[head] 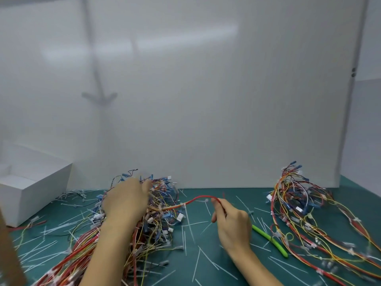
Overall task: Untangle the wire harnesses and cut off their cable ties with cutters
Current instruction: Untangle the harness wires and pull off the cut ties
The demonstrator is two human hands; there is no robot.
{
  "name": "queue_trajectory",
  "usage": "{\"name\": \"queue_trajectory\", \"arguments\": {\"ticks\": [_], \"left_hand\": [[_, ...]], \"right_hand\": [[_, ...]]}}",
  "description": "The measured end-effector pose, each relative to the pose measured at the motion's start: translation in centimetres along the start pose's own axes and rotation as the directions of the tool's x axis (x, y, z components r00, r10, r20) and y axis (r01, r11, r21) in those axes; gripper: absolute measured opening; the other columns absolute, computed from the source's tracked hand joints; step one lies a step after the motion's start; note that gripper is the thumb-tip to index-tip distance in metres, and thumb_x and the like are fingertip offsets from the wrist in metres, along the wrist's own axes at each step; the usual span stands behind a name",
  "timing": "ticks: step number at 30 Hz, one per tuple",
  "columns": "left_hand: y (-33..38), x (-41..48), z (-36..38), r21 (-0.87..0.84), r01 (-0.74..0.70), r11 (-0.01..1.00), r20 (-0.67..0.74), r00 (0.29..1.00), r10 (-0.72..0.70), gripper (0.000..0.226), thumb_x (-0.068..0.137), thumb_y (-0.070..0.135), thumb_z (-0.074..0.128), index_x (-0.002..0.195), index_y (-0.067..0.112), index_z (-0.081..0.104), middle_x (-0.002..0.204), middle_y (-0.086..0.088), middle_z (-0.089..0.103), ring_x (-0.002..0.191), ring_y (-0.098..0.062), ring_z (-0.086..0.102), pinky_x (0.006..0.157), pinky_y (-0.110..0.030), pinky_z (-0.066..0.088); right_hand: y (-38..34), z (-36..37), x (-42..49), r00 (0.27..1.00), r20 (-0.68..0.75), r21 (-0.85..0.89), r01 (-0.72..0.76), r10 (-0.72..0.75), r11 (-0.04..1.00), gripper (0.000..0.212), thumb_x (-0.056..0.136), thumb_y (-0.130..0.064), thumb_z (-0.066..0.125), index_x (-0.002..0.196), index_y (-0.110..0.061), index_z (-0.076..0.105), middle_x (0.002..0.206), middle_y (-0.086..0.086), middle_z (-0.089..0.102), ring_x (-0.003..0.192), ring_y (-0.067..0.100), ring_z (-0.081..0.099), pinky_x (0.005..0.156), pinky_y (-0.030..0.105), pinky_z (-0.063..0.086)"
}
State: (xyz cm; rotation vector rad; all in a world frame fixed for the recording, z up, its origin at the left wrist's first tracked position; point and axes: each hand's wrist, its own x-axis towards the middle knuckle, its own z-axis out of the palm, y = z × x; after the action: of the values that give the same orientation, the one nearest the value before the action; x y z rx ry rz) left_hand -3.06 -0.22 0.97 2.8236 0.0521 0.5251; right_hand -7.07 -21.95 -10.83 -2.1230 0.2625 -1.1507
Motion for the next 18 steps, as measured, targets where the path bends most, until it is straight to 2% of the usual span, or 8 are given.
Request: {"name": "queue_trajectory", "arguments": {"ticks": [2, 4, 6, 8, 10, 12, 15, 18], "left_hand": [[-1.5, 0.6, 0.8, -0.030, 0.086, 0.996, 0.119, 0.990, -0.082, 0.063, 0.102, 0.054, 0.027, 0.092, 0.005, 0.066, 0.095, -0.014, 0.072, 0.090, -0.035, 0.068, 0.083, -0.041, 0.055], [-1.7, 0.5, 1.8, -0.349, 0.181, 0.919, 0.327, 0.943, -0.061, 0.066, 0.104, 0.048, 0.030, 0.086, -0.002, 0.070, 0.077, -0.015, 0.075, 0.069, -0.029, 0.073, 0.066, -0.034, 0.059], [-1.1, 0.2, 2.5, -0.623, 0.343, 0.702, 0.460, 0.888, -0.026, 0.058, 0.105, 0.040, 0.038, 0.087, -0.007, 0.067, 0.067, -0.016, 0.074, 0.055, -0.025, 0.071, 0.044, -0.025, 0.053], [-0.3, -0.1, 2.6, -0.759, 0.436, 0.483, 0.487, 0.873, -0.023, 0.042, 0.101, 0.032, 0.053, 0.091, -0.007, 0.066, 0.072, -0.017, 0.075, 0.059, -0.025, 0.073, 0.040, -0.022, 0.051], [0.6, 0.2, 2.5, -0.822, 0.518, 0.238, 0.530, 0.848, -0.016, 0.023, 0.091, 0.017, 0.067, 0.092, -0.005, 0.067, 0.080, -0.018, 0.076, 0.064, -0.026, 0.075, 0.045, -0.027, 0.056], [1.5, 0.6, 2.1, -0.820, 0.572, 0.011, 0.572, 0.820, 0.022, 0.014, 0.083, 0.004, 0.072, 0.093, -0.004, 0.068, 0.082, -0.018, 0.076, 0.064, -0.024, 0.074, 0.049, -0.031, 0.059], [3.0, 1.2, 1.5, -0.834, 0.540, -0.112, 0.541, 0.840, 0.025, 0.013, 0.086, 0.014, 0.072, 0.089, 0.001, 0.069, 0.079, -0.012, 0.074, 0.066, -0.021, 0.071, 0.050, -0.031, 0.060], [4.5, 1.5, 0.7, -0.838, 0.507, -0.199, 0.521, 0.853, -0.021, 0.019, 0.087, 0.024, 0.072, 0.083, 0.007, 0.067, 0.068, -0.004, 0.070, 0.064, -0.017, 0.064, 0.047, -0.026, 0.058]], "right_hand": [[-0.1, -0.3, 0.3, 0.999, 0.010, 0.027, -0.051, 0.051, 0.998, 0.039, 0.096, -0.040, 0.058, 0.062, -0.022, 0.064, 0.041, -0.017, 0.049, 0.040, 0.007, 0.043, 0.050, 0.029, 0.035], [-0.1, -0.4, 0.7, 0.995, 0.056, 0.071, -0.089, 0.086, 0.993, 0.044, 0.097, -0.041, 0.057, 0.058, -0.021, 0.063, 0.044, -0.018, 0.054, 0.041, 0.009, 0.045, 0.050, 0.027, 0.036], [-0.1, -0.6, 1.0, 0.981, 0.167, 0.165, -0.124, 0.097, 0.978, 0.042, 0.097, -0.039, 0.057, 0.060, -0.022, 0.068, 0.048, -0.015, 0.060, 0.040, 0.009, 0.043, 0.051, 0.028, 0.036], [0.1, -1.0, 1.4, 0.943, 0.322, 0.219, -0.166, 0.089, 0.962, 0.032, 0.096, -0.035, 0.061, 0.069, -0.025, 0.075, 0.055, -0.011, 0.067, 0.043, 0.008, 0.044, 0.054, 0.031, 0.042], [0.5, -1.4, 1.8, 0.888, 0.451, 0.152, -0.170, 0.085, 0.974, 0.024, 0.092, -0.036, 0.065, 0.075, -0.025, 0.078, 0.063, -0.012, 0.072, 0.056, 0.013, 0.060, 0.065, 0.033, 0.051], [0.8, -1.8, 2.0, 0.831, 0.551, -0.025, -0.075, 0.077, 0.997, 0.019, 0.087, -0.046, 0.068, 0.083, -0.032, 0.079, 0.072, -0.015, 0.074, 0.072, 0.007, 0.068, 0.075, 0.029, 0.054], [0.5, -1.9, 2.2, 0.754, 0.653, -0.153, 0.040, 0.070, 0.987, 0.022, 0.084, -0.053, 0.069, 0.098, -0.038, 0.077, 0.089, -0.015, 0.075, 0.082, 0.001, 0.065, 0.079, 0.027, 0.052], [0.2, -1.9, 2.7, 0.698, 0.714, -0.127, 0.054, 0.054, 0.991, 0.022, 0.088, -0.034, 0.071, 0.109, -0.032, 0.074, 0.101, -0.015, 0.073, 0.090, 0.002, 0.064, 0.090, 0.029, 0.052]]}}
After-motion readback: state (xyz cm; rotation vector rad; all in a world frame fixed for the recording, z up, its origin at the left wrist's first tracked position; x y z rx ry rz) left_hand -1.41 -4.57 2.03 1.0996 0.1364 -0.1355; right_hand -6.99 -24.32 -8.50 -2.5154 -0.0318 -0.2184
